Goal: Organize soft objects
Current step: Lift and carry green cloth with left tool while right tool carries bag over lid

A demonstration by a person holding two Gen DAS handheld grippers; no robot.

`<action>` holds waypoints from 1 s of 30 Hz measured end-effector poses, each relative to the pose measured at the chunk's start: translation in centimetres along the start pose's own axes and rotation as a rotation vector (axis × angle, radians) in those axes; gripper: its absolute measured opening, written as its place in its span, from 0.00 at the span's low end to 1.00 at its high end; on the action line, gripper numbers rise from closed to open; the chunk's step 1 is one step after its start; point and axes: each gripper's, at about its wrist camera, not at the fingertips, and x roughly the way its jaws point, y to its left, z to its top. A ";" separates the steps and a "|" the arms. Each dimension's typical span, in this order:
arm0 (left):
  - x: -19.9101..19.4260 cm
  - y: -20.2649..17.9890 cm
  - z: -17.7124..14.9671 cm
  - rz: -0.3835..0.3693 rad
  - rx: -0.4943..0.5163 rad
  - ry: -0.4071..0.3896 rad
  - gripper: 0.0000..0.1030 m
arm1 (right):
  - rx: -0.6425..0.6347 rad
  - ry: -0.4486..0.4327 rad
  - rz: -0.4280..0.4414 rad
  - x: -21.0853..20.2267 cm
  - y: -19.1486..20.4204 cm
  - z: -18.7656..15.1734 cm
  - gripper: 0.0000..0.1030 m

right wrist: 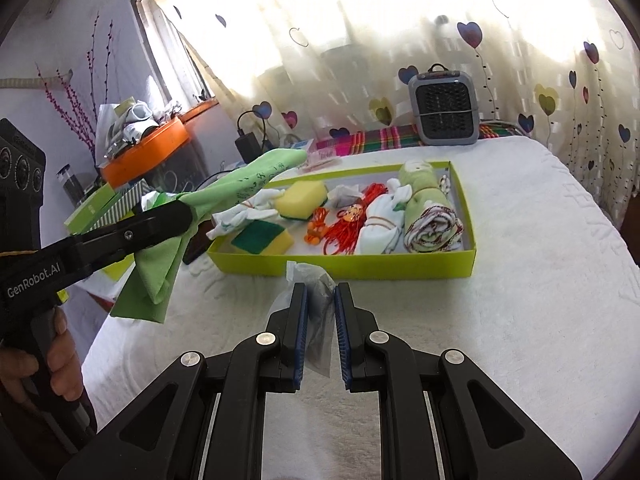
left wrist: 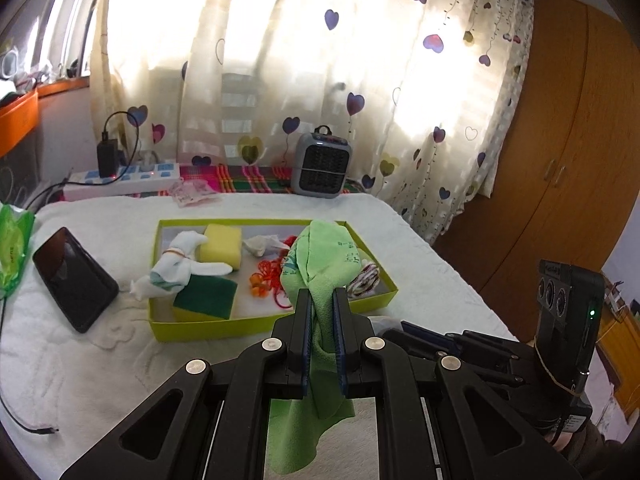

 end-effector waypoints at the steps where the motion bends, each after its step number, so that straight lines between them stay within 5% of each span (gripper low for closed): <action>1: 0.1 -0.1 0.0 0.002 0.001 0.002 0.09 | 0.000 -0.003 -0.001 0.0 -0.1 0.1 0.14; 30: 5.9 2.7 3.2 0.078 -0.002 0.057 0.09 | -0.058 -0.030 -0.051 2.7 -1.3 5.6 0.14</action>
